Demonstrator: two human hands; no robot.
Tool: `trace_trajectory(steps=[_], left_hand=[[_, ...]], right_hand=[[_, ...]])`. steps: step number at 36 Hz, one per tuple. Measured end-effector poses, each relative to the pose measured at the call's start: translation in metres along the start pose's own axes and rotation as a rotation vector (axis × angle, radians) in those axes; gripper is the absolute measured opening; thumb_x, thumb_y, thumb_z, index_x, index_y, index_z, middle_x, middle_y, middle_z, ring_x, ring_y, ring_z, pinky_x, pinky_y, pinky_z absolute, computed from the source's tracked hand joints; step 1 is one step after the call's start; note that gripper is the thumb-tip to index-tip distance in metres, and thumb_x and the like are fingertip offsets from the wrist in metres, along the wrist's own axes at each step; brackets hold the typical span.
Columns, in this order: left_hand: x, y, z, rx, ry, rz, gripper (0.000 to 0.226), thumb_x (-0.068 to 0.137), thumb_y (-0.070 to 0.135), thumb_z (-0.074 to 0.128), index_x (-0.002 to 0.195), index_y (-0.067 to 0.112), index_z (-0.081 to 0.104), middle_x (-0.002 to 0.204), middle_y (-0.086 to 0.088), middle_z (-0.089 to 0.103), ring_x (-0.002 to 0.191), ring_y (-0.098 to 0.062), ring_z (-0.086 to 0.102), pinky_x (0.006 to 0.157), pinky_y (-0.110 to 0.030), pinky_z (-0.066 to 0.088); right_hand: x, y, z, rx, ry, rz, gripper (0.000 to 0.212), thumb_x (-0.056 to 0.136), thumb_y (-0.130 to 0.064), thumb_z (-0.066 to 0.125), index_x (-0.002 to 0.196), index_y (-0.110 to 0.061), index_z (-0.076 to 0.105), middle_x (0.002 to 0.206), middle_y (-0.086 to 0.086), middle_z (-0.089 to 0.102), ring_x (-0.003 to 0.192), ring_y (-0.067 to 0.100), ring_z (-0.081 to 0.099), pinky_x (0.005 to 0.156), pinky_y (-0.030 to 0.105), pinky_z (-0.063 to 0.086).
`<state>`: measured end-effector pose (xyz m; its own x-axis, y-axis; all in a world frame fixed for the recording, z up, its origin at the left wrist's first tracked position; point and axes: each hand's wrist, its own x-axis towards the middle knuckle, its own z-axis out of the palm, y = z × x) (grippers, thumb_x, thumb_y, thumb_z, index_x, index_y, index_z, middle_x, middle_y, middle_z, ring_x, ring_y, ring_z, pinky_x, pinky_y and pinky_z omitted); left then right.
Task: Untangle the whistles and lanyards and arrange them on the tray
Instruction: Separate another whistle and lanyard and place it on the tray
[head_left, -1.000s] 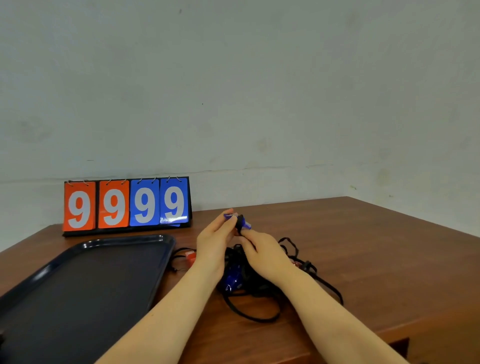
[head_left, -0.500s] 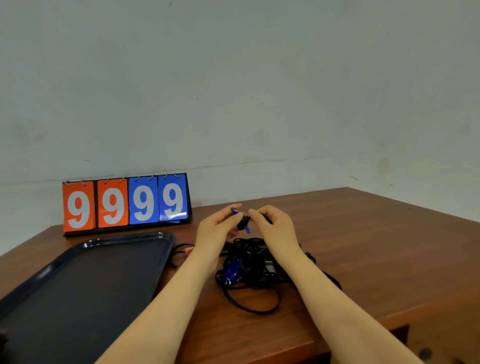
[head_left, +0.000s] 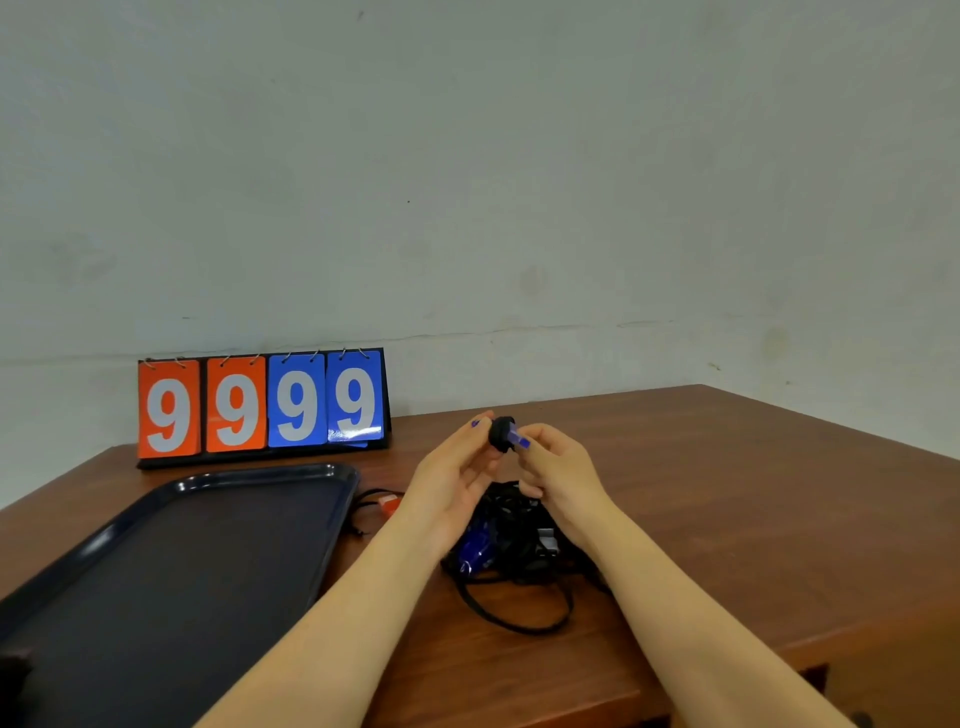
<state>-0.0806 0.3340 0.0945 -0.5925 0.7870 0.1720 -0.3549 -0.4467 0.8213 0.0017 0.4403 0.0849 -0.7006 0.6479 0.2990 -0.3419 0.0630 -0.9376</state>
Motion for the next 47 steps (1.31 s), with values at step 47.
trace_trajectory(steps=[47], left_hand=[[0.0, 0.004, -0.004, -0.068, 0.003, 0.057, 0.019, 0.091, 0.001, 0.057, 0.108, 0.001, 0.065, 0.099, -0.016, 0.073, 0.095, -0.026, 0.071, 0.078, -0.031, 0.06]], right_hand=[[0.0, 0.002, 0.0, -0.343, 0.117, -0.267, 0.022, 0.094, -0.022, 0.059, 0.073, -0.017, 0.066, 0.058, -0.013, 0.057, 0.056, -0.003, 0.048, 0.055, 0.01, 0.037]])
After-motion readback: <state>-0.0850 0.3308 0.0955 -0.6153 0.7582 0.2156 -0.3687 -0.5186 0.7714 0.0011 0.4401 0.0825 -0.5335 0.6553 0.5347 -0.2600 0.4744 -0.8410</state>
